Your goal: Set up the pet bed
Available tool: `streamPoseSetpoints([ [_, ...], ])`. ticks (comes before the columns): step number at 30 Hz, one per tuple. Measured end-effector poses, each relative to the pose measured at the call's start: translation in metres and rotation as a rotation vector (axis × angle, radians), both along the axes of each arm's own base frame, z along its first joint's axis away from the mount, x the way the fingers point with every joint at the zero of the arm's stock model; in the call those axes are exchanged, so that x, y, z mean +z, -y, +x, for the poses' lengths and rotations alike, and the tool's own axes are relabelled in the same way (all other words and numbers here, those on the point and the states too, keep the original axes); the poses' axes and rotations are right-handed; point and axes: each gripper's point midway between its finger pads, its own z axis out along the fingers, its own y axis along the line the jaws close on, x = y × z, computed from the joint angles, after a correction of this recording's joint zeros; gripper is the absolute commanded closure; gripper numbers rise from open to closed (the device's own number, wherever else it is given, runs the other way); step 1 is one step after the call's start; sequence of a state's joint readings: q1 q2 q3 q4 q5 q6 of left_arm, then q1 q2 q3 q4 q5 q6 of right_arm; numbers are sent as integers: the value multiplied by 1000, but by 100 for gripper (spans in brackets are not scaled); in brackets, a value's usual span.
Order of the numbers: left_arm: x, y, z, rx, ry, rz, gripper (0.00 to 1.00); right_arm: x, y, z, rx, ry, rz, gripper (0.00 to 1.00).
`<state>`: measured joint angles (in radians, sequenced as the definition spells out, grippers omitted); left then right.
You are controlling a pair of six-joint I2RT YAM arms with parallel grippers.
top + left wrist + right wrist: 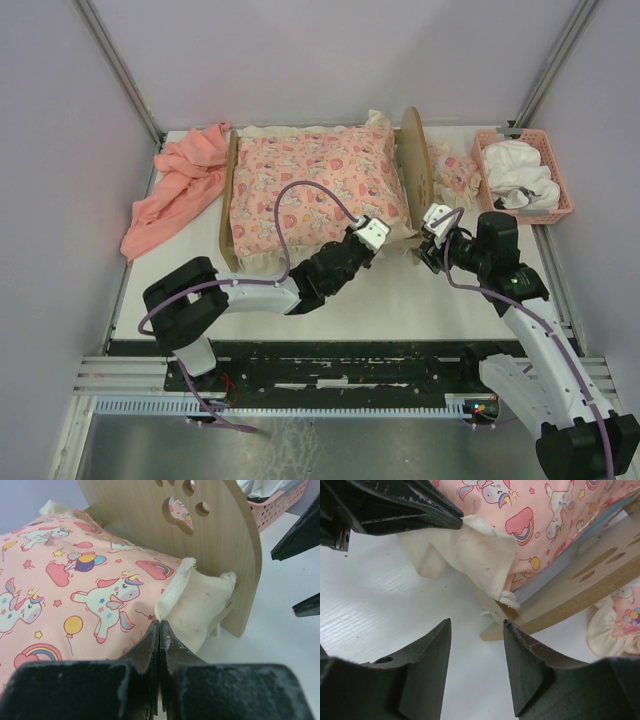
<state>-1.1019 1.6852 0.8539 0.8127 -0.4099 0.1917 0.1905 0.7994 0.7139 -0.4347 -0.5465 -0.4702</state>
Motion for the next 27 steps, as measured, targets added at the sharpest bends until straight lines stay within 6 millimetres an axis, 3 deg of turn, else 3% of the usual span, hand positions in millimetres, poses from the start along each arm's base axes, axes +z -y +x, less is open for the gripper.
streamPoseSetpoints([
  [3,-1,-9,5,17,-24,-20,97,1,-3,3,42,59,-28,53],
  [12,2,-31,17,38,-75,-94,97,1,-6,18,113,213,-137,50],
  [20,-10,-39,20,36,-112,-106,97,-25,-10,36,193,202,-245,50],
  [27,-7,-41,19,26,-116,-122,97,-35,-14,39,240,201,-286,52],
])
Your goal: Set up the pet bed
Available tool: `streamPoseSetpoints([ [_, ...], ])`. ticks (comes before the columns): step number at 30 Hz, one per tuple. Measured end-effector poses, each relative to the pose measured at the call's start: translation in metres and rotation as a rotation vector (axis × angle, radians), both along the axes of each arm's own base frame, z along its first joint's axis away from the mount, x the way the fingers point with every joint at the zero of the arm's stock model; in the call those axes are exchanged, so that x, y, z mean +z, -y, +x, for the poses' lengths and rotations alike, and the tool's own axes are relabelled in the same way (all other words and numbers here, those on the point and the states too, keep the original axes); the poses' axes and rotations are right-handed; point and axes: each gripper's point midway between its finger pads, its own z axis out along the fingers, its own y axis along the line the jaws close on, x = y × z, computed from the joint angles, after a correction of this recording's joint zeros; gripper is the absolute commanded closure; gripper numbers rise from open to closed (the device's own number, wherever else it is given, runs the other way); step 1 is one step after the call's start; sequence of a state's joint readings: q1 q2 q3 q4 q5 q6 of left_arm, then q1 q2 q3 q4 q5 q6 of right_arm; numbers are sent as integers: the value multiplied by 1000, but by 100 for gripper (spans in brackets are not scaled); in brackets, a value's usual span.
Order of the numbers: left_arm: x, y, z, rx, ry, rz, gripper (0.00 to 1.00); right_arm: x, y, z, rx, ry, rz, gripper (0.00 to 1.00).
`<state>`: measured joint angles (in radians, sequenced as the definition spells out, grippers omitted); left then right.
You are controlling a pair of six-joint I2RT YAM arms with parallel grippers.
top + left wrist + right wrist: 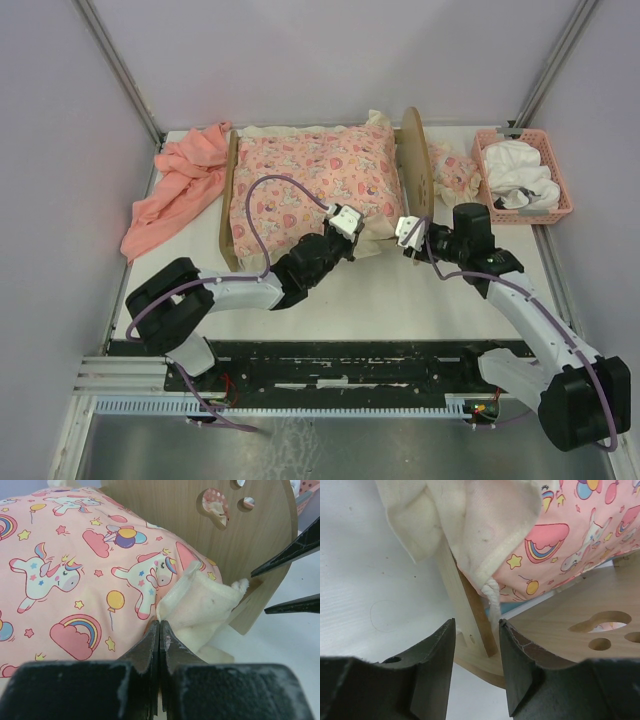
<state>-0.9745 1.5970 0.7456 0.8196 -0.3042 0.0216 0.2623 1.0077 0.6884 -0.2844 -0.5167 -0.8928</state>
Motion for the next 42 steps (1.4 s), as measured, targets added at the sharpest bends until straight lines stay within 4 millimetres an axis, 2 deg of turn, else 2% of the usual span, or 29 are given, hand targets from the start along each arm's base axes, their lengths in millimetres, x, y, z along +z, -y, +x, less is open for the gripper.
streamPoseSetpoints([
  [6,2,1,0,-3,0,-11,97,-10,-5,3,23,-20,-21,52],
  [9,2,1,0,-6,0,-11,97,-14,-5,7,25,-27,-33,69],
  [10,2,1,0,-7,0,-11,97,-14,-4,9,22,-24,-40,70],
  [13,2,1,0,-12,0,-11,97,-15,-2,11,10,-22,-55,60],
  [16,2,2,-1,-14,0,-11,97,-11,-2,12,10,-19,-58,56],
  [27,2,2,0,-14,0,-12,97,21,2,25,2,52,-95,57],
  [35,5,2,0,-13,7,-21,97,7,-4,25,49,5,-125,58],
  [38,5,2,0,-13,7,-23,97,1,-4,24,59,-14,-134,70],
  [40,5,2,0,-13,8,-24,97,-3,-3,24,61,-25,-145,84],
  [42,6,2,0,-13,8,-24,97,-7,-1,24,55,-37,-160,92],
])
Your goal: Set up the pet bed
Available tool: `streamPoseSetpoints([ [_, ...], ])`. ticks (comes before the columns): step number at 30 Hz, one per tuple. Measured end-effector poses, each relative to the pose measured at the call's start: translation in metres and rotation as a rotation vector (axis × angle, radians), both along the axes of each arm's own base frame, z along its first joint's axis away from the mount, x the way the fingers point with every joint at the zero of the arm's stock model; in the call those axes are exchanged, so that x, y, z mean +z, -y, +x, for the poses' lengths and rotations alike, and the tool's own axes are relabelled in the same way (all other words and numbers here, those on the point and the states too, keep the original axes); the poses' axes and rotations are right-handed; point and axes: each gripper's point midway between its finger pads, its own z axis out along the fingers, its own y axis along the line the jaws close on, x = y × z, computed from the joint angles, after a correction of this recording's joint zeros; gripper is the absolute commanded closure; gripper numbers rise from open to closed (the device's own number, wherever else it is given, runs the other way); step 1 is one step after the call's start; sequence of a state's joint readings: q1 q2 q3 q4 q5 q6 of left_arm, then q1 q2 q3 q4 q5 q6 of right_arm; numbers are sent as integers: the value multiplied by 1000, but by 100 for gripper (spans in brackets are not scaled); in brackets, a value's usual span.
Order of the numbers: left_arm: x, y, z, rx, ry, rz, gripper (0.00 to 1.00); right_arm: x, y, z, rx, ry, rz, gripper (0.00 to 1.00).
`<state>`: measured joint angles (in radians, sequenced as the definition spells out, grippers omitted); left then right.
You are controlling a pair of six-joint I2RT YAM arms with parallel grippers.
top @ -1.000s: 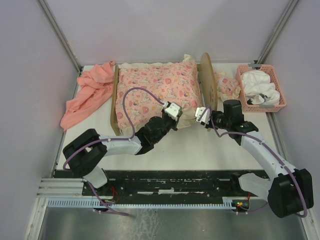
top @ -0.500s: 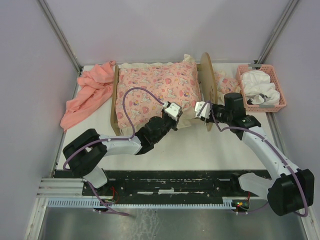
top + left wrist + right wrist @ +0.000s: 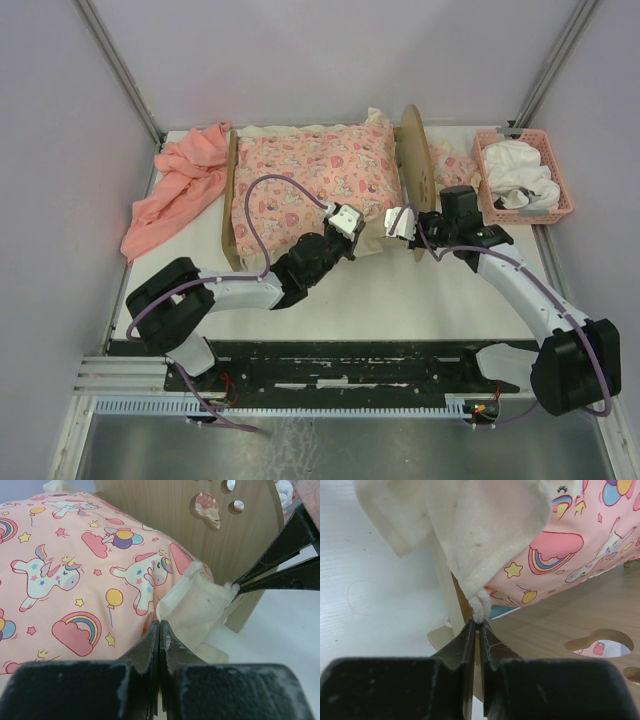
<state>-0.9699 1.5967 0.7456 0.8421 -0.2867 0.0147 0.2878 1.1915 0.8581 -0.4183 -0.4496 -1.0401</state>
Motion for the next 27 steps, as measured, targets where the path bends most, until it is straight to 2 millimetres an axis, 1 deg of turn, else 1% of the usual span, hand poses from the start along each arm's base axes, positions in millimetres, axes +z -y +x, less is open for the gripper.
streamPoseSetpoints([
  [2,0,0,0,0,1,0,97,-3,4,0,-21,-20,-19,95],
  [5,-5,1,1,2,-4,6,97,0,7,-1,-39,-30,-35,95],
  [7,-10,1,2,5,-11,17,97,8,7,0,-56,-31,-36,96],
  [12,-22,0,5,22,-25,39,97,37,0,0,-87,-27,-8,98],
  [16,-29,-1,7,32,-31,47,97,43,-5,-7,-101,-64,12,98],
  [20,-31,0,8,32,-33,48,97,51,-4,-12,-160,-119,41,96],
  [25,-27,1,9,31,-20,28,97,88,-10,-11,-287,-199,155,97],
  [27,-25,2,9,31,-16,16,97,95,-13,-11,-341,-250,198,96],
])
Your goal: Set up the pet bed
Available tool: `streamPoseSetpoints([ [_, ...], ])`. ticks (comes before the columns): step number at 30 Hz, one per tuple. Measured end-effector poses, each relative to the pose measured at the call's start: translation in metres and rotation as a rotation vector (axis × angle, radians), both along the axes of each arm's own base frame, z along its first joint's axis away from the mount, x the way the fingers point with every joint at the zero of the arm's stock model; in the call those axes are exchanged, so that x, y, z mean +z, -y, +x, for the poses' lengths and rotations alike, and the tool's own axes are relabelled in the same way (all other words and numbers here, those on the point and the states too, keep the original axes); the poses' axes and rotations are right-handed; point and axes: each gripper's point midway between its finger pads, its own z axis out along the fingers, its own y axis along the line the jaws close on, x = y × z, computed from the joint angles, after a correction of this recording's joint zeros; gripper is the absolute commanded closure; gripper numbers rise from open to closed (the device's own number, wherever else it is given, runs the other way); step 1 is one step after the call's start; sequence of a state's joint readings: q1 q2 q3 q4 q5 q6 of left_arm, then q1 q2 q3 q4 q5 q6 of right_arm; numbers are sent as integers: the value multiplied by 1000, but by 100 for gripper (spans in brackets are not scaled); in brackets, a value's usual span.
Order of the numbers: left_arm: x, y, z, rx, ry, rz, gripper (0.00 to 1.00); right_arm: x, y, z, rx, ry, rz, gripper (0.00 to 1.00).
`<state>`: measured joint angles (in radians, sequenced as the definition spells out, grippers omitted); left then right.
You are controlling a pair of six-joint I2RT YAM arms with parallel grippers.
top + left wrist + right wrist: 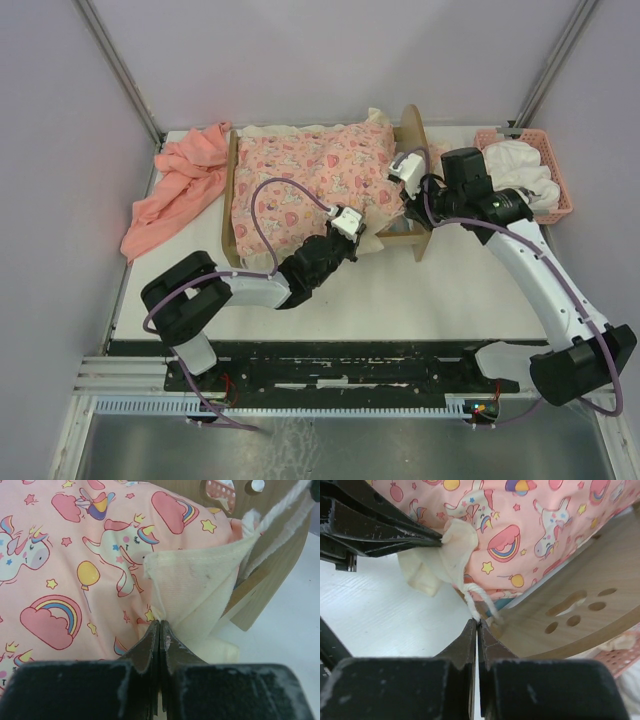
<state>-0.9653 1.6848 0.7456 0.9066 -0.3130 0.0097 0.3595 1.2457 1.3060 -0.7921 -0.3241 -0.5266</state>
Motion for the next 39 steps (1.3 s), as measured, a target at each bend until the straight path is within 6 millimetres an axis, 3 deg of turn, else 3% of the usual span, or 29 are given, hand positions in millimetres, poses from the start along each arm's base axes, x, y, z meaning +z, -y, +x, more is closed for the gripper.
streamPoseSetpoints([
  [9,-9,0,2,9,-13,11,97,-30,-10,-35,-120,-270,139,77],
  [13,-10,-2,3,20,-13,11,97,-25,-20,-52,-117,-300,248,67],
  [19,-10,-2,3,23,-16,8,97,-27,-30,-65,-49,-286,316,43],
  [24,-11,-2,2,23,-24,3,97,-38,-16,-57,24,-103,212,37],
  [30,-13,-3,2,24,-30,3,97,-41,6,-38,84,145,43,39],
  [35,-13,-3,2,24,-33,0,97,-77,17,-17,93,158,-94,41],
  [39,-13,-3,2,24,-33,0,97,-90,24,-7,80,176,-157,42],
])
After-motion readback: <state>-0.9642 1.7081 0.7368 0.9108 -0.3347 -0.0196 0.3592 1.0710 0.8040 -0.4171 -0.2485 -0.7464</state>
